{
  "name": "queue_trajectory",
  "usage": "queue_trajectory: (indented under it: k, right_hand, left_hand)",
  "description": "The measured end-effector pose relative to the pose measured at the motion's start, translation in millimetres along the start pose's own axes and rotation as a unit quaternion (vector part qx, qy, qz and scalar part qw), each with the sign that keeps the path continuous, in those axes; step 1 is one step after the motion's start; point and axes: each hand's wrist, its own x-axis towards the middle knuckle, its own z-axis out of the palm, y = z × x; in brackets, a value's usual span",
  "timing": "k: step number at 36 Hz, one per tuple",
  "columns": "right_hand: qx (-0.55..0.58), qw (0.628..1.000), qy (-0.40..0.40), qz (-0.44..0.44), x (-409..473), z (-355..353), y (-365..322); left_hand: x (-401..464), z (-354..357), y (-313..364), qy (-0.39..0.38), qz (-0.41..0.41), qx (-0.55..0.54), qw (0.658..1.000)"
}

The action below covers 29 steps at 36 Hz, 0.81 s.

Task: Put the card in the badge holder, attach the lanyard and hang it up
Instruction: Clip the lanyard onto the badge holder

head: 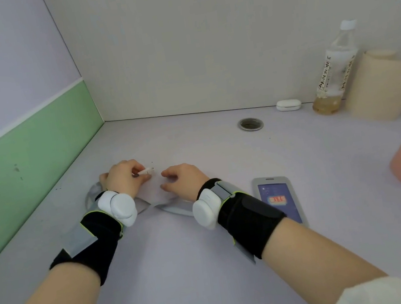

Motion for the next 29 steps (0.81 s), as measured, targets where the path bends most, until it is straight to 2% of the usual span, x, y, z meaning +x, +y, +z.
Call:
queue_trajectory:
  k: [6,10,17,22,29]
  right_hand:
    - [0.037,0.999,0.016,0.002,-9.0,-18.4,6.3]
    - [0.106,0.993,0.041,0.032,-17.0,-39.6,15.6]
    - [0.255,0.965,0.033,0.059,-45.1,-81.1,34.1]
    - [0.33,0.941,0.038,0.059,-62.4,-104.2,52.3]
    - [0.351,0.93,0.081,0.067,-87.7,-123.9,77.2]
  left_hand:
    - [-13.5,0.9,25.5,0.031,0.067,-0.043,0.996]
    - [-18.0,6.2,45.6,0.033,0.125,-0.08,0.988]
    - [-35.3,14.6,93.3,0.022,0.241,-0.204,0.949]
    - [-46.8,23.3,122.9,0.004,0.26,-0.276,0.925]
    - [-59.7,44.7,151.7,-0.014,0.275,-0.272,0.922]
